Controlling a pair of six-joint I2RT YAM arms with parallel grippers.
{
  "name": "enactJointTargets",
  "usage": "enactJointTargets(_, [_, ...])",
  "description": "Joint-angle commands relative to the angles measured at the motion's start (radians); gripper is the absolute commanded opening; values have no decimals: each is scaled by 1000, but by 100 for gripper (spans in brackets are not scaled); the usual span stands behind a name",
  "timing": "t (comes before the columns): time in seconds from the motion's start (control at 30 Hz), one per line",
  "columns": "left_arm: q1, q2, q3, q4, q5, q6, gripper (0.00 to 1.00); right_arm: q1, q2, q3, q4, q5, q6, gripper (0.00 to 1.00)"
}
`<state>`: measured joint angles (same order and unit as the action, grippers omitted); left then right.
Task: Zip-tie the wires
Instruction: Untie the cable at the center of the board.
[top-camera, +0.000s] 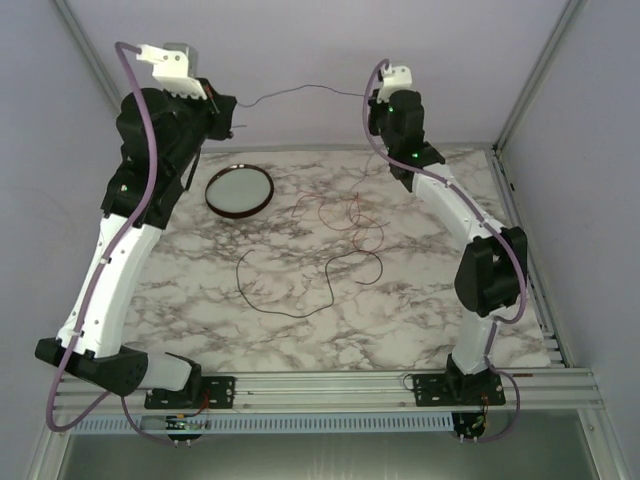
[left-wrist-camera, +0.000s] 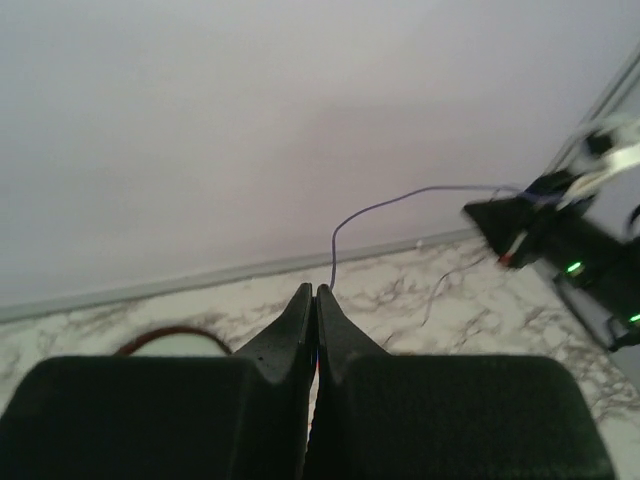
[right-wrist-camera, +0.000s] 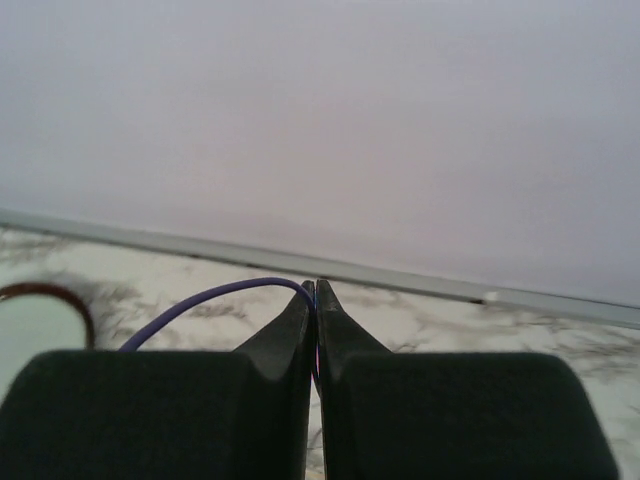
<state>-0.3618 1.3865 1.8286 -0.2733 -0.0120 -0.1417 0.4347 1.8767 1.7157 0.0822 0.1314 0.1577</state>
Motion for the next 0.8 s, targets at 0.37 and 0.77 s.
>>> enactJointTargets(0.37, [117, -68, -337, 53, 38, -100, 0, 15, -190, 165, -211, 330, -142, 0])
enactJointTargets(0.77, [60, -4, -381, 248, 387, -192, 0, 22, -415, 142, -387, 571, -350, 0])
